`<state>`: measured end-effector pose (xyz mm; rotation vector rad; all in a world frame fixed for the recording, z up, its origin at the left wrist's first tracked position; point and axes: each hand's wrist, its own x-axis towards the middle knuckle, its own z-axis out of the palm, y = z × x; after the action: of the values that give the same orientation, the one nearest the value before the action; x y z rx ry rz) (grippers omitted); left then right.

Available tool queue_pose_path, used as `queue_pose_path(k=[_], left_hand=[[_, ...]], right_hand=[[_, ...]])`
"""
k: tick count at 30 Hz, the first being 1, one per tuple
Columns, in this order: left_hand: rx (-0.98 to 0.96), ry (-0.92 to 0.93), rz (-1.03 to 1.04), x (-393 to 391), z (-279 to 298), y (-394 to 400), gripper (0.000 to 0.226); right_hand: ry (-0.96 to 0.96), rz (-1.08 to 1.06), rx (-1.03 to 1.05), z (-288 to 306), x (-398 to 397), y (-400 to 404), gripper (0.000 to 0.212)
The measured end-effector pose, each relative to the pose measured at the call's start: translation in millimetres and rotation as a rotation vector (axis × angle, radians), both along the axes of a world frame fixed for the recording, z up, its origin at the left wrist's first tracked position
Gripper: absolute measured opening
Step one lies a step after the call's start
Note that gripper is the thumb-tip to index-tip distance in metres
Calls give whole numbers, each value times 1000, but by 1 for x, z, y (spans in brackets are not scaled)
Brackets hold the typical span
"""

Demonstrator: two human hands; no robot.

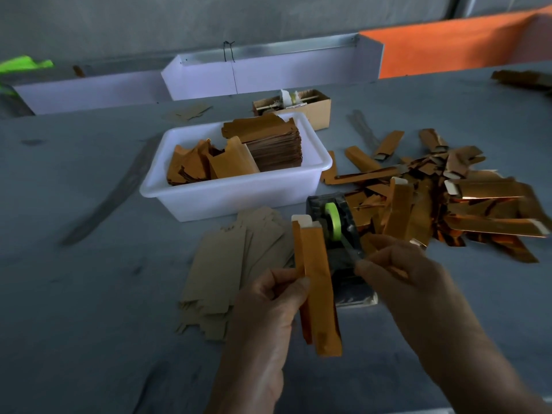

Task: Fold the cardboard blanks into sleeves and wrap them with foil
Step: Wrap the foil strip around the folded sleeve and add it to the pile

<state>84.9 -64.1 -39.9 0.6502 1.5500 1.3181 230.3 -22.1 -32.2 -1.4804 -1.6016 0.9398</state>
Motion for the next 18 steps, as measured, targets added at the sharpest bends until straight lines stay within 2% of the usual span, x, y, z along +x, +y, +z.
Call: queue_pose_path(k=[3, 7, 10, 14, 18], left_hand=[[32, -22, -56, 3, 3, 0, 9], [74, -57, -140, 8, 9, 2, 10], [68, -49, -220, 13, 13, 8, 15], [44, 4, -273, 15, 15, 12, 4], [64, 102, -331, 14, 17, 13, 5]], right_hand=[[-172, -28, 49, -6, -1, -8, 18], [-235, -100, 123, -13, -7, -12, 15], [-209, -127, 135, -16, -8, -15, 13], [-129, -143, 135, -19, -12, -19, 6], [-127, -154, 152, -24, -13, -20, 6]])
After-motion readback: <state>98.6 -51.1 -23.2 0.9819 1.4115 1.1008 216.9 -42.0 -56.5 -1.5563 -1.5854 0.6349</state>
